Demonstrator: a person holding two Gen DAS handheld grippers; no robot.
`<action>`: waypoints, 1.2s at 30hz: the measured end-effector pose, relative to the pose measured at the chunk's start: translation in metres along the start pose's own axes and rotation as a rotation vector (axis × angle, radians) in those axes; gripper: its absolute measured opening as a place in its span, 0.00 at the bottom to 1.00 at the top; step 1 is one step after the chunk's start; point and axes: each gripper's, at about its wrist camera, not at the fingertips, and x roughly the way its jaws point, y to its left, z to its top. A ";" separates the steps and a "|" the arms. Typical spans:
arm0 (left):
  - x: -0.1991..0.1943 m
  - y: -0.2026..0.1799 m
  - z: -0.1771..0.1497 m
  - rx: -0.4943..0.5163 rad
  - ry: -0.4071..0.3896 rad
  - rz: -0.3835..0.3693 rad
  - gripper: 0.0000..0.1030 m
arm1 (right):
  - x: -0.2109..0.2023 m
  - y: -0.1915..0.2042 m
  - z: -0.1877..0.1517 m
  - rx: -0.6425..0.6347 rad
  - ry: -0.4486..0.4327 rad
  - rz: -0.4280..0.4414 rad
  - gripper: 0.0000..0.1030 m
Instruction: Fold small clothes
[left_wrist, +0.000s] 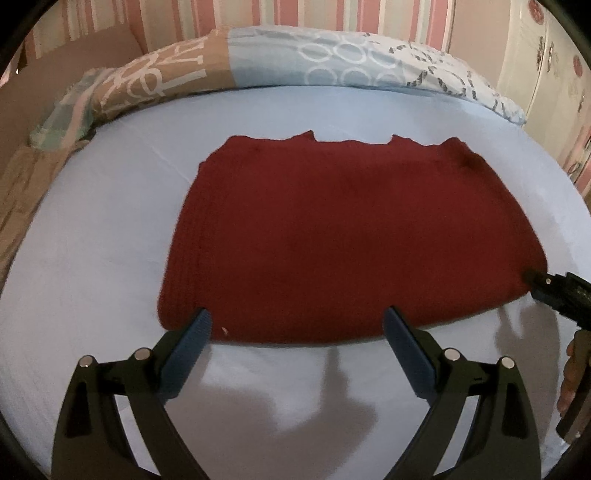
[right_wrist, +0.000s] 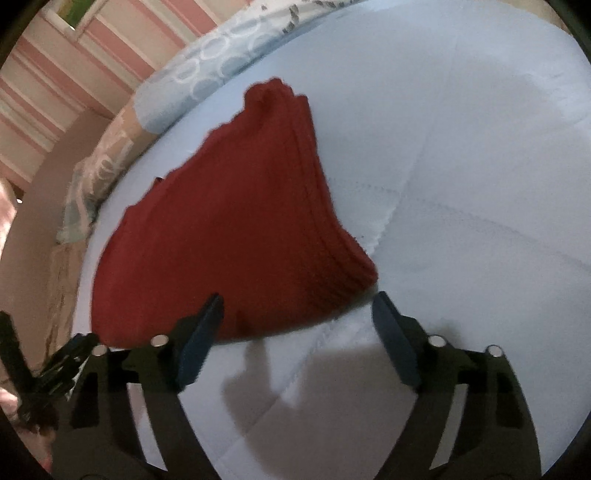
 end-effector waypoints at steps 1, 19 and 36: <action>0.000 0.000 0.000 0.006 0.000 0.006 0.92 | 0.002 0.001 0.002 -0.006 0.001 -0.013 0.70; 0.001 0.000 0.006 0.008 -0.001 0.007 0.92 | 0.022 -0.003 0.033 0.135 0.026 0.097 0.84; 0.011 -0.007 0.010 0.000 0.028 0.005 0.92 | 0.037 0.015 0.043 0.035 0.004 0.019 0.57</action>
